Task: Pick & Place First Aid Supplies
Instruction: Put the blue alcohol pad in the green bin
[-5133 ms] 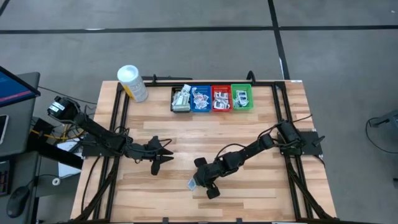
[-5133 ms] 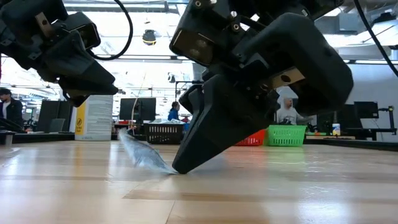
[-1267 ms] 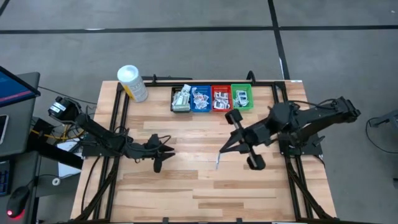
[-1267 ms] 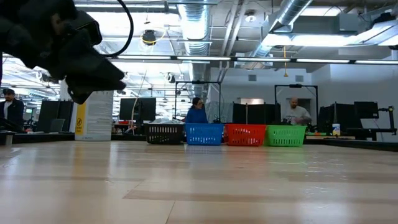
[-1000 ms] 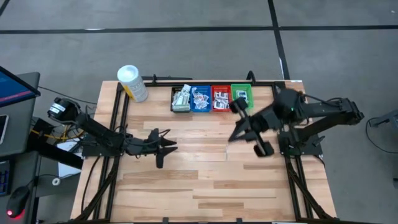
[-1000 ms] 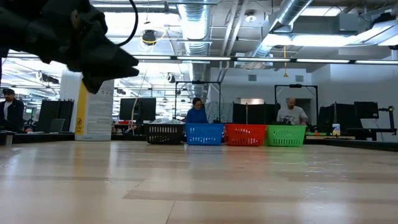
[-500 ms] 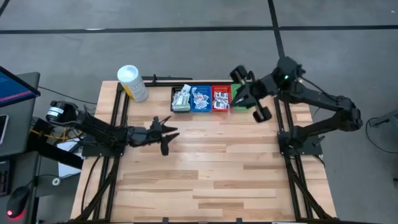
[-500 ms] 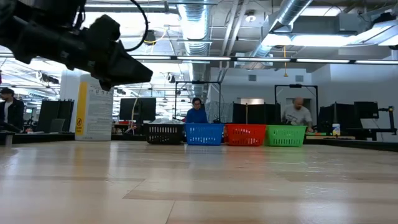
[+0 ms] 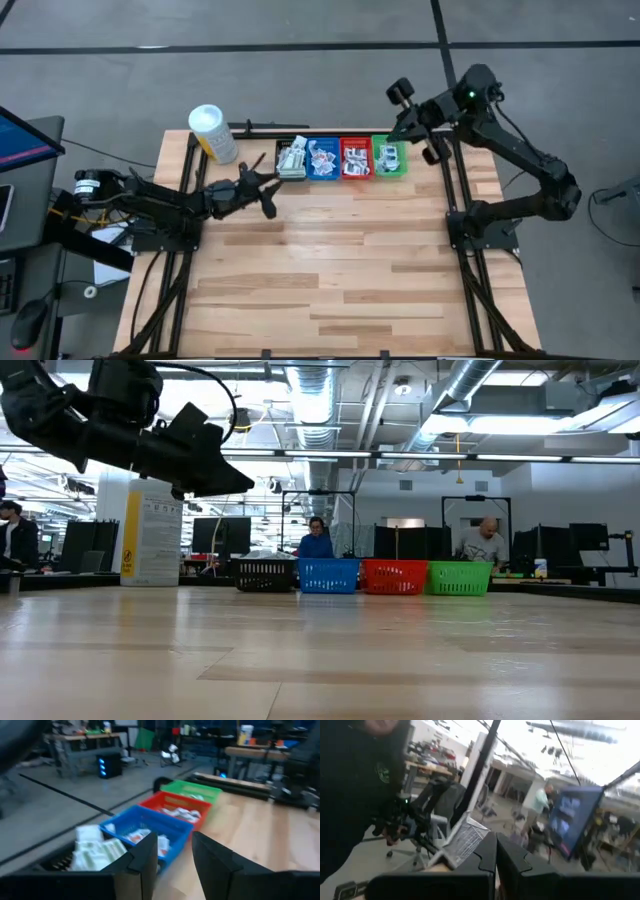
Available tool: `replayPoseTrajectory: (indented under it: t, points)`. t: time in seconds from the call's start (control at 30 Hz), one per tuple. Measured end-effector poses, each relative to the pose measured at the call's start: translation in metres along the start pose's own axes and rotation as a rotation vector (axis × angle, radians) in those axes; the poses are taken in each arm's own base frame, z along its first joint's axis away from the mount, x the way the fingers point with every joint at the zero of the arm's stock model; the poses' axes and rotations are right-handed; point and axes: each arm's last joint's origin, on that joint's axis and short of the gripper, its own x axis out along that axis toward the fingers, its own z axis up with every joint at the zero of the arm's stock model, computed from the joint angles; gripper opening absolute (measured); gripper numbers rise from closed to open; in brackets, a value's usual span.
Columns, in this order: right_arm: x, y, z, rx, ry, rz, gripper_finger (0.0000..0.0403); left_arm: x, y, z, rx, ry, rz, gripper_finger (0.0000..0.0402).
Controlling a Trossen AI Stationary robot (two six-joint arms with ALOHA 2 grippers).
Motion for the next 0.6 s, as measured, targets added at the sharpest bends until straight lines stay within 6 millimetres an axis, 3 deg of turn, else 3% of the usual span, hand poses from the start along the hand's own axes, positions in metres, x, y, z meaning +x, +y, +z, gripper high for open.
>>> replayPoseTrajectory:
  t: [0.33, 0.6]
  points:
    - [-0.061, -0.011, -0.028, 0.127, 0.17, -0.138, 0.0, 0.01, 0.029, 0.004, 0.008, -0.026, 0.148, 0.0121]
    - [-0.097, -0.015, -0.094, 0.393, 0.352, -0.287, 0.0, 0.013, 0.042, 0.005, -0.001, -0.033, 0.211, 0.0121]
